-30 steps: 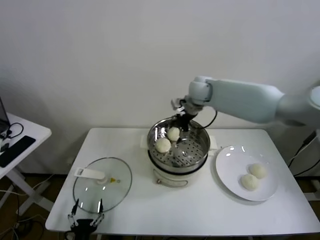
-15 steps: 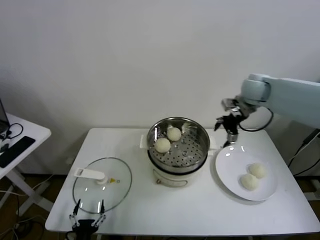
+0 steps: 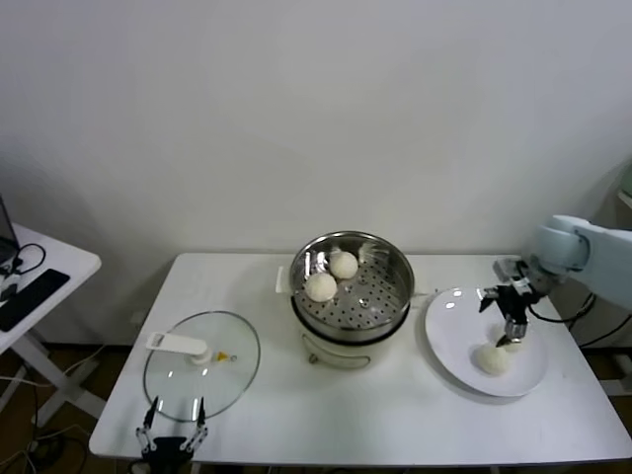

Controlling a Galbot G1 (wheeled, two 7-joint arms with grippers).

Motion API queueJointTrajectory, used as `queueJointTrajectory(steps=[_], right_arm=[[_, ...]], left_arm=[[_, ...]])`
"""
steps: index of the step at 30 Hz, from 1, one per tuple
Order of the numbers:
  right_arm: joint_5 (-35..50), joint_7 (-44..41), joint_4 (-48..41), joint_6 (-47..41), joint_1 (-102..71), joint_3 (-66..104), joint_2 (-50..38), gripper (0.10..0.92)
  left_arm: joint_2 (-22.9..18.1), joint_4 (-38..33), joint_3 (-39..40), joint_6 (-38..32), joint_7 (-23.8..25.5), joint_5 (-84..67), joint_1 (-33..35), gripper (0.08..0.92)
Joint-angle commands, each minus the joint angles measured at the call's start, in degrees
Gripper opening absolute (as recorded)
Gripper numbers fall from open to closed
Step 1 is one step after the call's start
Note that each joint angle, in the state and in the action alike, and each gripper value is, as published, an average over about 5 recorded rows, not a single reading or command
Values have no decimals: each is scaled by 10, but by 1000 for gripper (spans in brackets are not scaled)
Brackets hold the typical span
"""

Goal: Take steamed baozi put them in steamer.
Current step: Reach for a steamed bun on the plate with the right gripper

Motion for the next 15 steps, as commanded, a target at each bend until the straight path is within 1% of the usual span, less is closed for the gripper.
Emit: queueJointTrajectory(steps=[1,15], right_arm=[[-75,6,-42,4,-156,114,-21,823],[-84,37,-95,5,-221,192,26,823]], left_arm=[[-2,2,1,0,-1,4,1,823],[-3,6,-1,-3,-10,13,1,823]])
